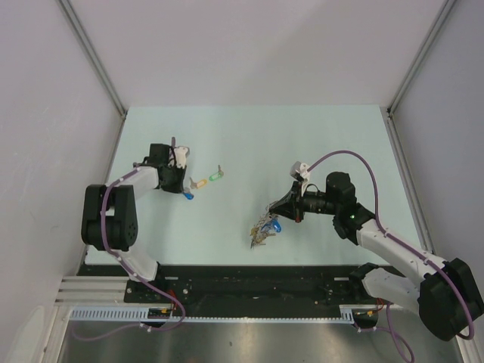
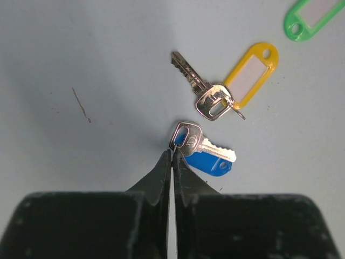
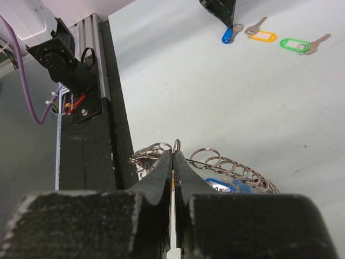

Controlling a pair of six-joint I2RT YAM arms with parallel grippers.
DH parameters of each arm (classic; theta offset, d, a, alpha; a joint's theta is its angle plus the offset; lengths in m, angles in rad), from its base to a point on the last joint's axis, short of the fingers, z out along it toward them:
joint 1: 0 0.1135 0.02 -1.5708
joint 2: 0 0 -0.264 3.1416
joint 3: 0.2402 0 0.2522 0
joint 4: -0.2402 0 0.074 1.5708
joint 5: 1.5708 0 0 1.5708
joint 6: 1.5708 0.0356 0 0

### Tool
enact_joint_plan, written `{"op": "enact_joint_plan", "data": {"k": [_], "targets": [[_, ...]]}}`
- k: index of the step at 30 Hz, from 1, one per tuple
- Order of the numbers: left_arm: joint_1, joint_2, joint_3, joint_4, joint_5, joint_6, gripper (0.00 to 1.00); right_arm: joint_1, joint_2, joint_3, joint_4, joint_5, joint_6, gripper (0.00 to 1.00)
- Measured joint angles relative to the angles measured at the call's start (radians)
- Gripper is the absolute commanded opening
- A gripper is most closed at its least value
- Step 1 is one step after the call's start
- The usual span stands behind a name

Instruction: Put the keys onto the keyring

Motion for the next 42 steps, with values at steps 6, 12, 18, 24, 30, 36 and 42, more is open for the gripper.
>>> {"op": "enact_joint_plan", "data": {"k": [6,12,18,24,30,36,42], "targets": [[0.0,-0.04,0.0,-0.027,-0.004,0.0,0.01,0.0,-0.009,0.0,-0.004,0.0,-0.003,0.0],[-0.072,-0.199,-0.001,-0.039,-0.022,-0.007,0.0,0.003,-0.062,0.0,-0.023,0.006,-0.005,0.0],[-0.278,-0.326,-0.007,0.034,-0.009,-0.037,0.01,0.004,-0.185,0.0,-0.084,0.031,-0.005,0.0],[-0.489,-0.254,0.005,0.204,0.014,-0.094,0.0,0.004,-0.319,0.005,-0.186,0.069,-0.01,0.0],[-0.665,-0.022,0.092,0.391,0.013,-0.134,0.0,0.004,-0.393,0.028,-0.3,0.11,-0.022,0.0],[-0.766,0.133,0.127,0.594,0.011,-0.18,0.01,0.003,-0.424,0.048,-0.375,0.135,-0.034,0.0],[-0.801,0.208,0.027,0.85,0.012,-0.27,0.01,0.002,-0.421,0.063,-0.418,0.146,-0.042,0.0]]}}
